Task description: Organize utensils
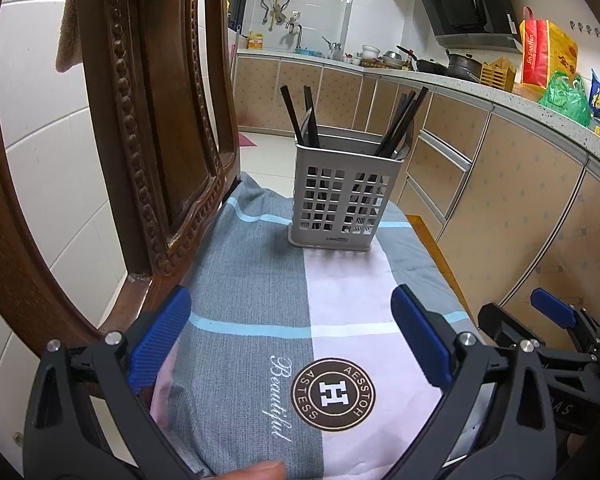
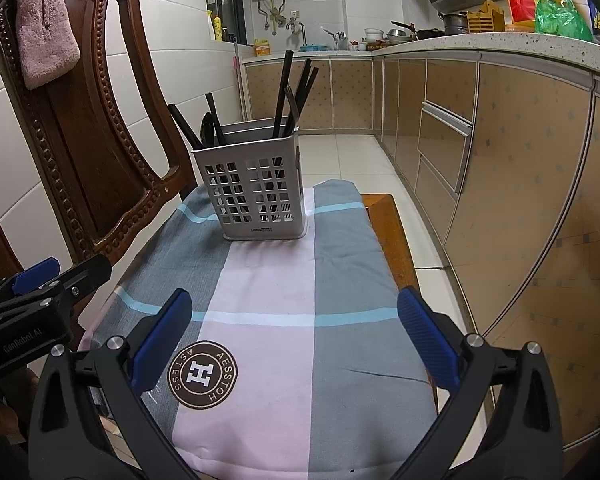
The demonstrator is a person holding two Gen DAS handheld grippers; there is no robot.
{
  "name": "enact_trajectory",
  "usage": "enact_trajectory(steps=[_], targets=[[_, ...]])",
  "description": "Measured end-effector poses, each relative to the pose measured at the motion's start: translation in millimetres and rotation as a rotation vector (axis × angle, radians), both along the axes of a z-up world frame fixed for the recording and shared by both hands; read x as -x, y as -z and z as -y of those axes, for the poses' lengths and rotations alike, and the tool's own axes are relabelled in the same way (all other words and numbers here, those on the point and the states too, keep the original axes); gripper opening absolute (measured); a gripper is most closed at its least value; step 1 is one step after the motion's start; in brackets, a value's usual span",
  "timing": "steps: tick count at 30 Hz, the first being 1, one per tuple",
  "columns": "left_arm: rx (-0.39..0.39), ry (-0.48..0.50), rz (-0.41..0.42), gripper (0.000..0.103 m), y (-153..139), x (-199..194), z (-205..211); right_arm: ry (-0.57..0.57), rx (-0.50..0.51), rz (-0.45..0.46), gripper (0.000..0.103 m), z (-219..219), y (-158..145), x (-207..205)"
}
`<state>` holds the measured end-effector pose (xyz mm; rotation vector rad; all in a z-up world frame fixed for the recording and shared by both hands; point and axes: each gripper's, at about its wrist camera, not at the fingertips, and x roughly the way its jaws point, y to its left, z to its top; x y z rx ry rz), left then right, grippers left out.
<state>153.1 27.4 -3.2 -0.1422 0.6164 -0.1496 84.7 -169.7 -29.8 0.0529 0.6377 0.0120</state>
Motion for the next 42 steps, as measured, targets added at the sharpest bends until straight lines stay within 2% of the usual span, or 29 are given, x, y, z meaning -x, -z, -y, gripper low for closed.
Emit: enact_trajectory(steps=[42], targets=[[0.004,0.001,0.008,0.099,-1.9,-0.3,-6.7,-0.006,0.008,-0.003,0.100,-3.2,1.7,0.3]])
